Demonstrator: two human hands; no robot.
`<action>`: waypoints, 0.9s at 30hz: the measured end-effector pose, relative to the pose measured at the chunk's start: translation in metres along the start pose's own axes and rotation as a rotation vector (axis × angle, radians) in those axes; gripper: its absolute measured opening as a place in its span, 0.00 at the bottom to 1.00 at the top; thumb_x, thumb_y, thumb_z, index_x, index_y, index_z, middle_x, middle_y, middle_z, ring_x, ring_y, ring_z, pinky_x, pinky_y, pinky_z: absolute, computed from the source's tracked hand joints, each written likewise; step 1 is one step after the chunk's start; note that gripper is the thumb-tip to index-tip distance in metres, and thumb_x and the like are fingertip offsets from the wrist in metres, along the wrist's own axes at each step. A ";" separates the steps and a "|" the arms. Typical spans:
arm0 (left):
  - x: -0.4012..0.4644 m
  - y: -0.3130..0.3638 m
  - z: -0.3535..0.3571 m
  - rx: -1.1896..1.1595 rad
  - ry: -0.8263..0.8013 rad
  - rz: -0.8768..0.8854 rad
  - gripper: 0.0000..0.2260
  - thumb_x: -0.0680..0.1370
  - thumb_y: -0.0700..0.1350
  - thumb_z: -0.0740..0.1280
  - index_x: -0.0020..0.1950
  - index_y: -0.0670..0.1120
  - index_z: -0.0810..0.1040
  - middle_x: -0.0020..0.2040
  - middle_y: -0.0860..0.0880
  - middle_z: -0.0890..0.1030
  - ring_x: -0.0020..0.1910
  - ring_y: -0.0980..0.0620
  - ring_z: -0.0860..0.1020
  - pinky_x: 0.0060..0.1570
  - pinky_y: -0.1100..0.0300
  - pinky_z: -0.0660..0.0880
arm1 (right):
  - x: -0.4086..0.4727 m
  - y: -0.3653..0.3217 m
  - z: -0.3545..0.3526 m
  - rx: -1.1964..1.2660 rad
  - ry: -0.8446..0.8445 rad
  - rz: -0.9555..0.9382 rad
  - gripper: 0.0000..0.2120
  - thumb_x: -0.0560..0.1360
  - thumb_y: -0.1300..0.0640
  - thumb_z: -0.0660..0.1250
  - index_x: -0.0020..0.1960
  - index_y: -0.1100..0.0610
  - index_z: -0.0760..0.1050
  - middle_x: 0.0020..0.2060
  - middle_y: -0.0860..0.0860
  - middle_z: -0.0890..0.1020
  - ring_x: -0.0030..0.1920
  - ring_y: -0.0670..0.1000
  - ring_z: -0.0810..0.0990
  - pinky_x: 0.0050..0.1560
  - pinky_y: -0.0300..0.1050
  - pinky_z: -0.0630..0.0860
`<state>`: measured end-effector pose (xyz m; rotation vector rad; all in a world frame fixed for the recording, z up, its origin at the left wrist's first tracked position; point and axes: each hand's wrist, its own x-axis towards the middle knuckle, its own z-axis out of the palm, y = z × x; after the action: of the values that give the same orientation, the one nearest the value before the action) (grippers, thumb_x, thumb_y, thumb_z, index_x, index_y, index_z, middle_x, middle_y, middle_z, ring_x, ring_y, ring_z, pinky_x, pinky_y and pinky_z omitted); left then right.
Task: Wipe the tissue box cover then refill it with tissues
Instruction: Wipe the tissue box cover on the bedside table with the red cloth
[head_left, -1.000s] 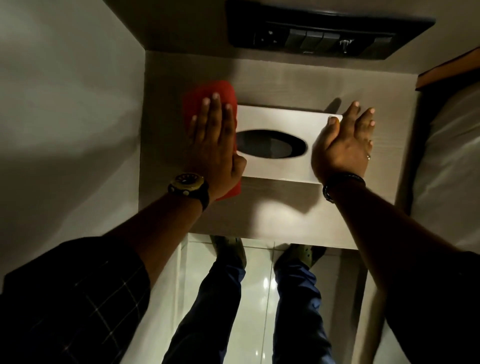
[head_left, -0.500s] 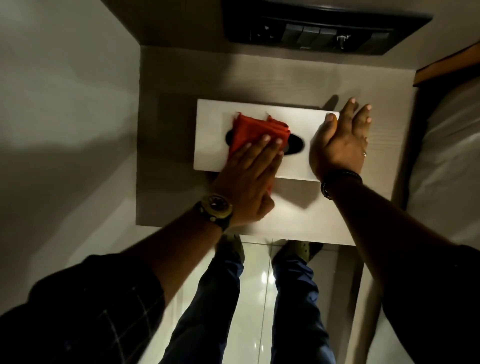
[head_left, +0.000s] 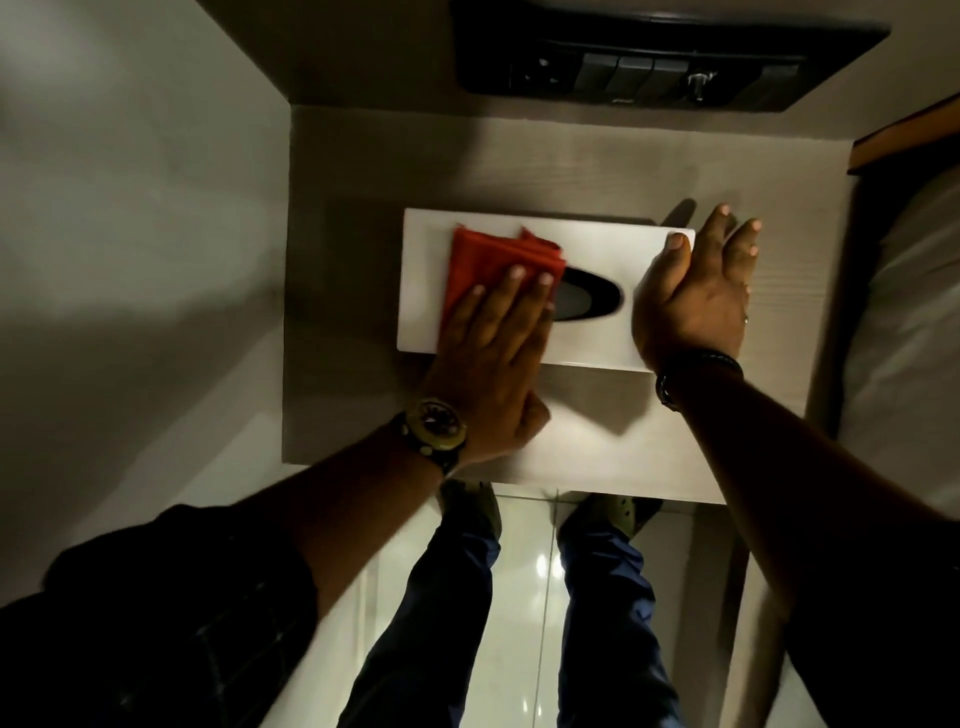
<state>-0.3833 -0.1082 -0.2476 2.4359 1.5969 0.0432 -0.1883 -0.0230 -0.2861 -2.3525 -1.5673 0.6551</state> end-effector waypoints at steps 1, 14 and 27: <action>0.007 0.008 0.001 -0.019 -0.003 0.019 0.34 0.69 0.50 0.61 0.74 0.38 0.65 0.77 0.40 0.61 0.77 0.38 0.56 0.73 0.39 0.55 | 0.000 0.000 -0.001 -0.004 -0.001 -0.001 0.31 0.80 0.40 0.43 0.79 0.53 0.51 0.79 0.59 0.50 0.78 0.61 0.51 0.76 0.58 0.53; 0.018 0.001 0.011 0.000 -0.016 0.144 0.30 0.77 0.50 0.57 0.77 0.40 0.58 0.78 0.40 0.58 0.77 0.39 0.55 0.75 0.43 0.53 | -0.001 0.002 -0.007 0.010 -0.022 -0.028 0.31 0.81 0.41 0.45 0.79 0.54 0.50 0.79 0.59 0.50 0.78 0.59 0.50 0.76 0.57 0.54; 0.006 -0.028 -0.008 -0.058 0.042 -0.327 0.30 0.76 0.45 0.56 0.77 0.37 0.56 0.77 0.36 0.55 0.77 0.36 0.53 0.75 0.41 0.51 | -0.002 0.002 -0.006 0.060 -0.042 -0.025 0.31 0.81 0.39 0.44 0.79 0.53 0.49 0.79 0.58 0.49 0.78 0.58 0.51 0.76 0.59 0.57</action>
<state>-0.4070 -0.0907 -0.2462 2.1146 1.9620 0.0851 -0.1847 -0.0249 -0.2813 -2.2862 -1.5692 0.7404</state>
